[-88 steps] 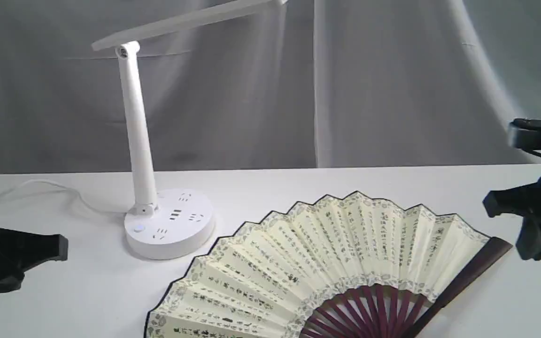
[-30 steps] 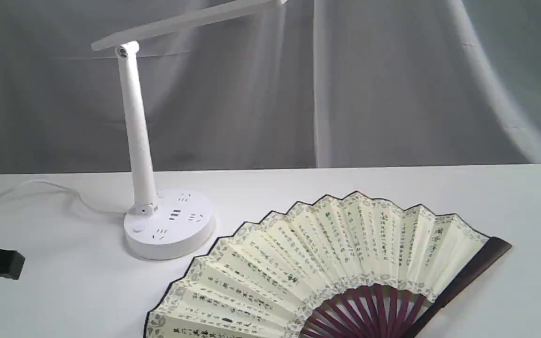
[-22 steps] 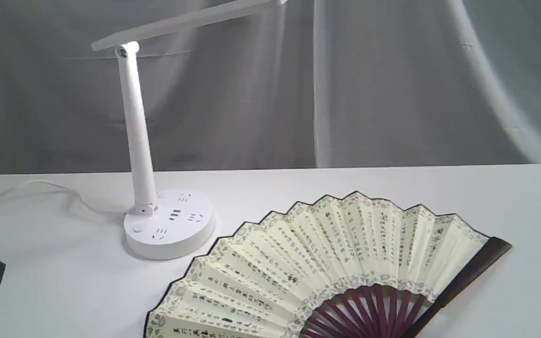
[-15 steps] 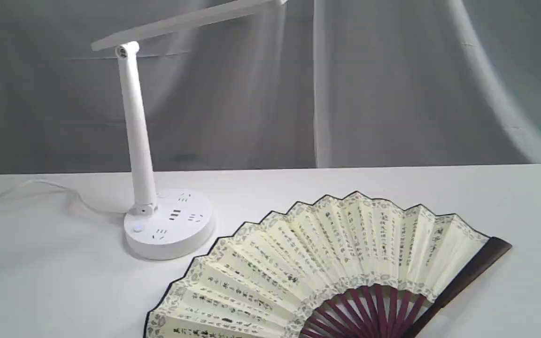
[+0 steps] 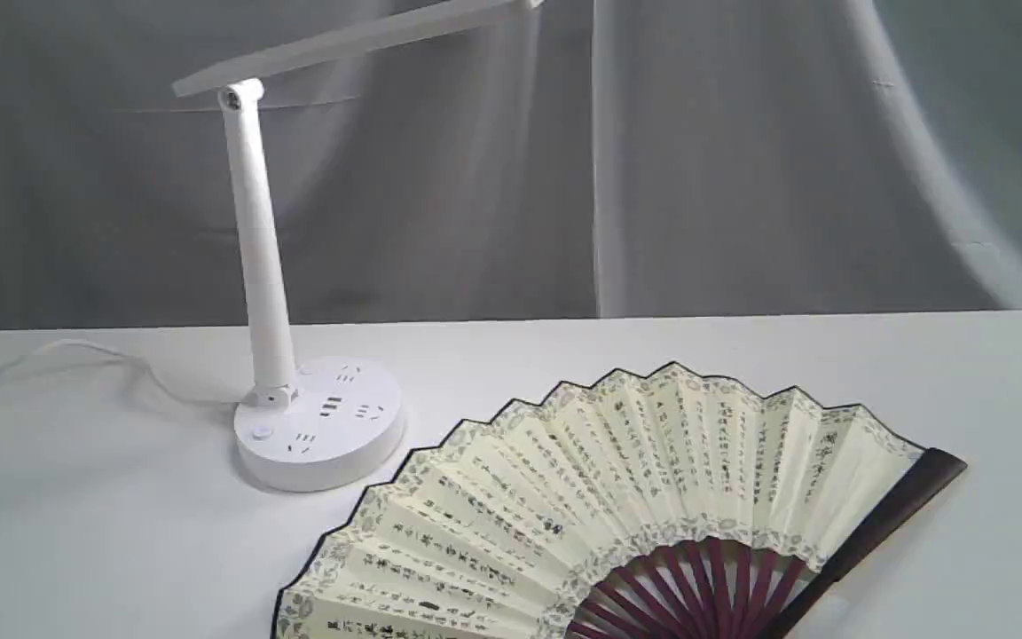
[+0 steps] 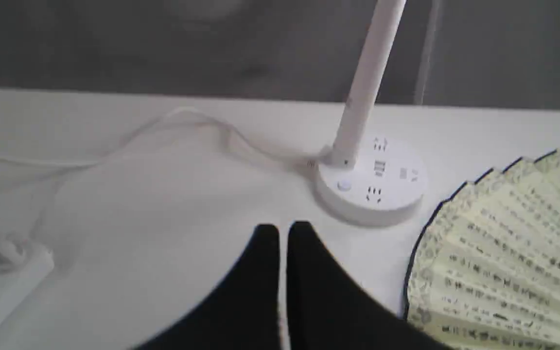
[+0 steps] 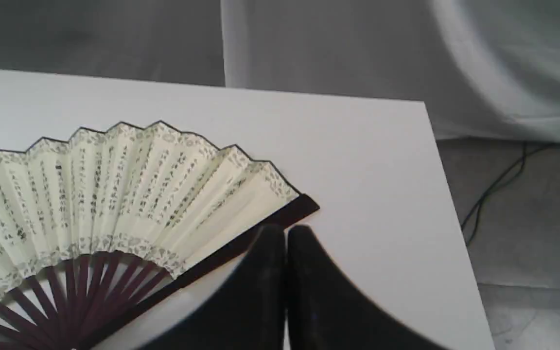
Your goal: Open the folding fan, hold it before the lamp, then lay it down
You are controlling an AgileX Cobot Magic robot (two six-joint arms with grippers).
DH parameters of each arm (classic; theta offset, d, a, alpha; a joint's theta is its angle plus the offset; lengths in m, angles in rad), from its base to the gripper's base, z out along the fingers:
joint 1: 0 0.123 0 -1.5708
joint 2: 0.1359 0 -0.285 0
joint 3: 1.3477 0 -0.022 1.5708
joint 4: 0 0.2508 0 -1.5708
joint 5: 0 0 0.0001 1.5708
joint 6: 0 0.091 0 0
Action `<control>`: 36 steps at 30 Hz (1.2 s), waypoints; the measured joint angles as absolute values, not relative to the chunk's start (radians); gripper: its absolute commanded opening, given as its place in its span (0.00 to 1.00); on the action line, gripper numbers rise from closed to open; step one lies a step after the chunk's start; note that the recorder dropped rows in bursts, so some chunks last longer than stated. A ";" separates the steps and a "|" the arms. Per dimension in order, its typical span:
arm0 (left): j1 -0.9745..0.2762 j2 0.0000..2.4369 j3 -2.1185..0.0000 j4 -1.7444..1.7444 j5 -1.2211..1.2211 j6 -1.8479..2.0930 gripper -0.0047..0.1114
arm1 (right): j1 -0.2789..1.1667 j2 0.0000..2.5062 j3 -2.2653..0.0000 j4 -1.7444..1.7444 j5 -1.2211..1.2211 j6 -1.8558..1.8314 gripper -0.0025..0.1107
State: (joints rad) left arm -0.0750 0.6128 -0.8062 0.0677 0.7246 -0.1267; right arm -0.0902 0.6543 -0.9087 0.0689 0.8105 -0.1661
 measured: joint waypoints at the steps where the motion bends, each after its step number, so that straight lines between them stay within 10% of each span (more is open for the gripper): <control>1: -0.075 0.578 -0.806 0.068 0.725 -0.127 0.04 | -0.090 0.622 -0.909 0.067 0.820 -0.166 0.02; 36: -0.075 0.000 -0.806 0.070 0.893 -0.127 0.04 | 0.000 0.002 -0.916 0.026 1.062 -0.209 0.02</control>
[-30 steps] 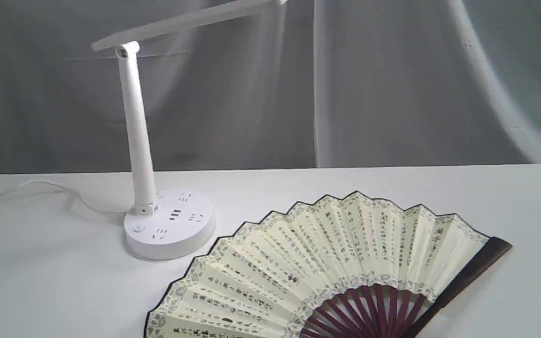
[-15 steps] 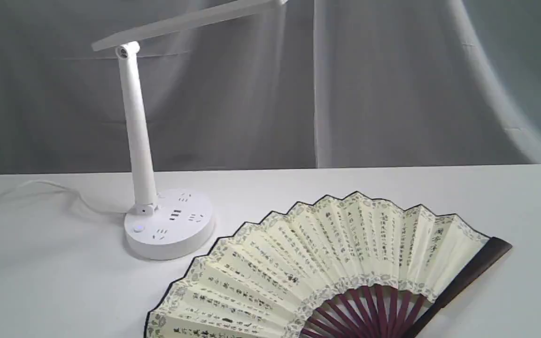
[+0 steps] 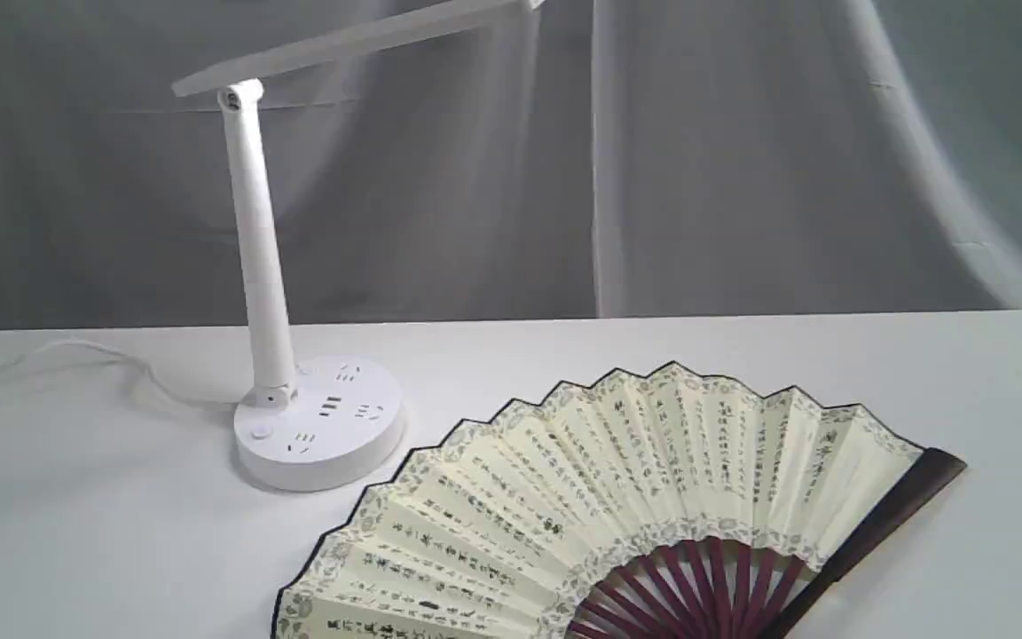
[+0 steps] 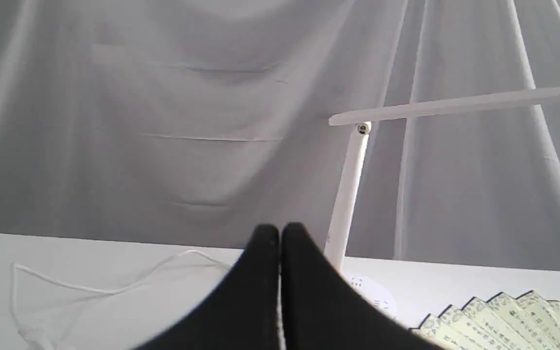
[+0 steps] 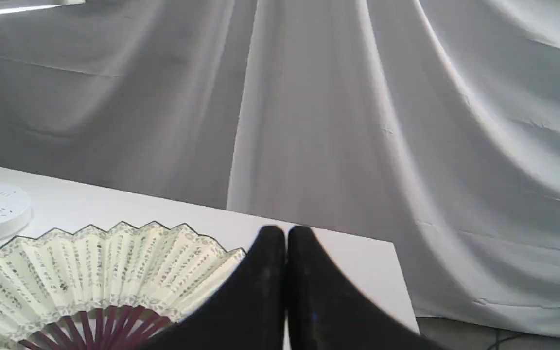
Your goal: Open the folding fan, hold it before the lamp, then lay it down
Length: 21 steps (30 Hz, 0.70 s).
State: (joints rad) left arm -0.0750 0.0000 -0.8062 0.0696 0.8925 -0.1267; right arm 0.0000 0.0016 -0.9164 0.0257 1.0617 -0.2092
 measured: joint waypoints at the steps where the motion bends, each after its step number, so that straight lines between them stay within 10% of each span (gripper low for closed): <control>1: -0.075 0.000 -0.806 0.070 0.893 -0.127 0.04 | 0.000 0.002 -0.916 0.020 1.062 -0.209 0.02; 21: -0.075 0.004 -0.416 0.008 0.406 -0.127 0.04 | 0.000 0.005 -0.484 0.012 0.634 -0.128 0.02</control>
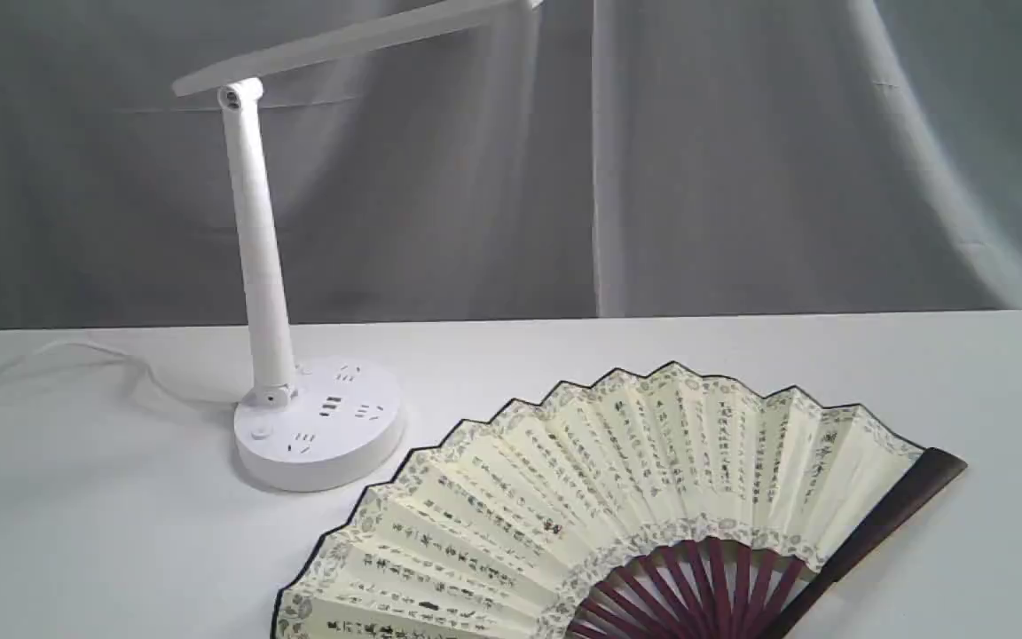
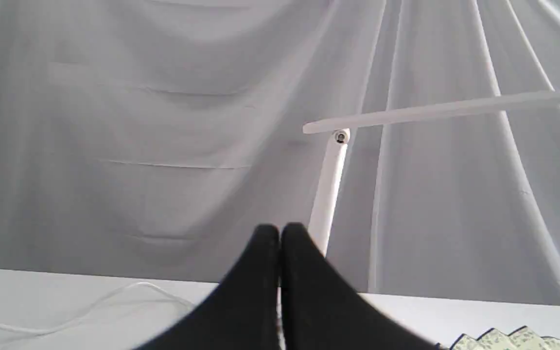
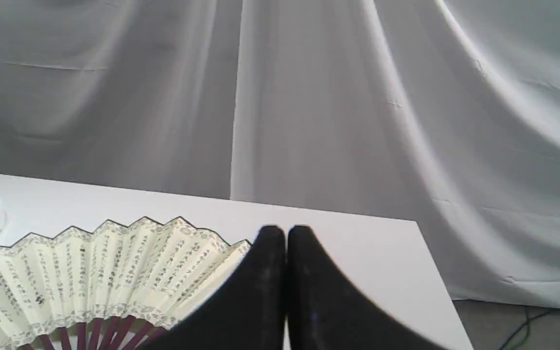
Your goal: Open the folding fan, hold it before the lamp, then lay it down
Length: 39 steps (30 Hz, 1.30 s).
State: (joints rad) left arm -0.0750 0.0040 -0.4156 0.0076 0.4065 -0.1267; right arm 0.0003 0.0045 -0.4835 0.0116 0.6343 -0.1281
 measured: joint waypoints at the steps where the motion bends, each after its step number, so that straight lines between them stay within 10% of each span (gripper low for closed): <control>1: -0.075 0.004 -0.377 0.008 0.364 -0.127 0.04 | 0.000 0.005 -0.459 0.012 0.608 -0.128 0.02; 15: -0.075 0.002 -0.007 0.006 0.023 -0.127 0.04 | 0.000 0.003 -0.197 0.016 0.285 -0.126 0.02; 39: -0.075 0.002 -0.004 0.043 0.186 -0.121 0.04 | 0.000 0.005 -0.003 0.040 0.236 -0.120 0.02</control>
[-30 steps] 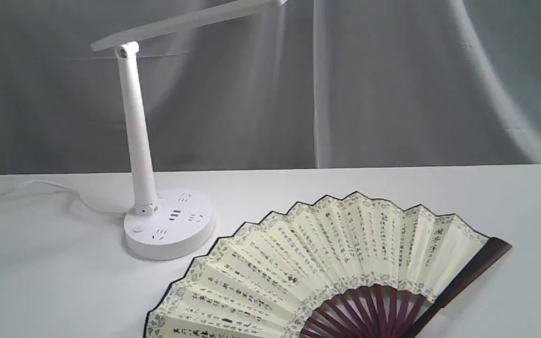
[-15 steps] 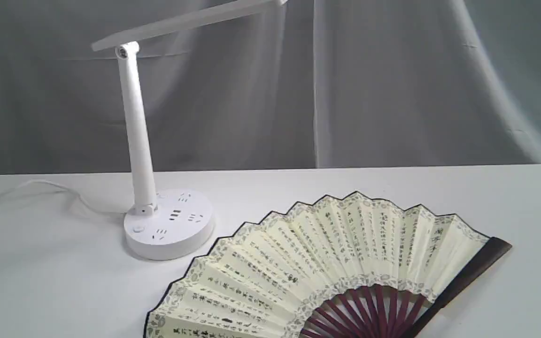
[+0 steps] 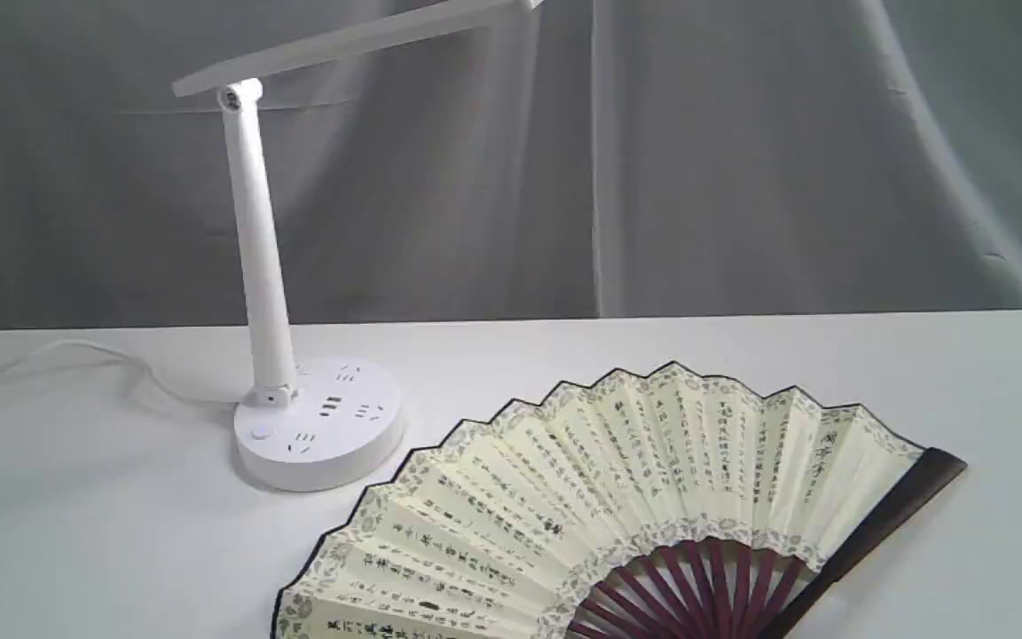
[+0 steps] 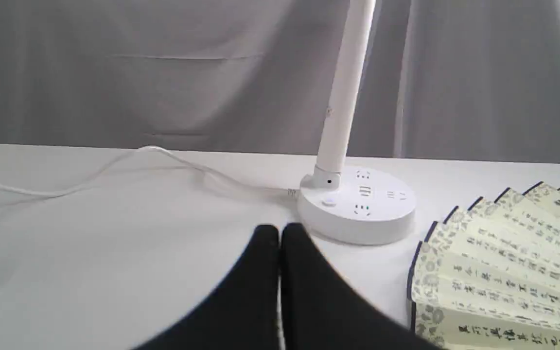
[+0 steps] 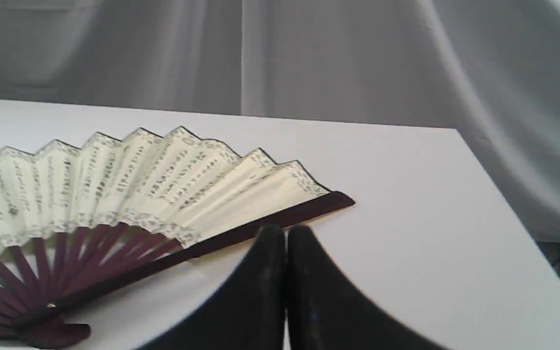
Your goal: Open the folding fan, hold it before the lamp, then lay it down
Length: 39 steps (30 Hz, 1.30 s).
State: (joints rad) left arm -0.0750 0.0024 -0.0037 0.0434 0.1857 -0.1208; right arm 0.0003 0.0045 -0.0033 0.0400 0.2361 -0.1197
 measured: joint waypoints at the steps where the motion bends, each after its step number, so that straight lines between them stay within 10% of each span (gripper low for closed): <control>1: -0.075 0.002 -0.004 0.043 0.187 -0.121 0.04 | 0.000 0.005 -0.003 0.021 0.236 -0.120 0.02; 39: -0.075 0.002 -0.004 0.043 0.187 -0.121 0.04 | 0.000 0.005 -0.003 -0.023 0.238 -0.102 0.02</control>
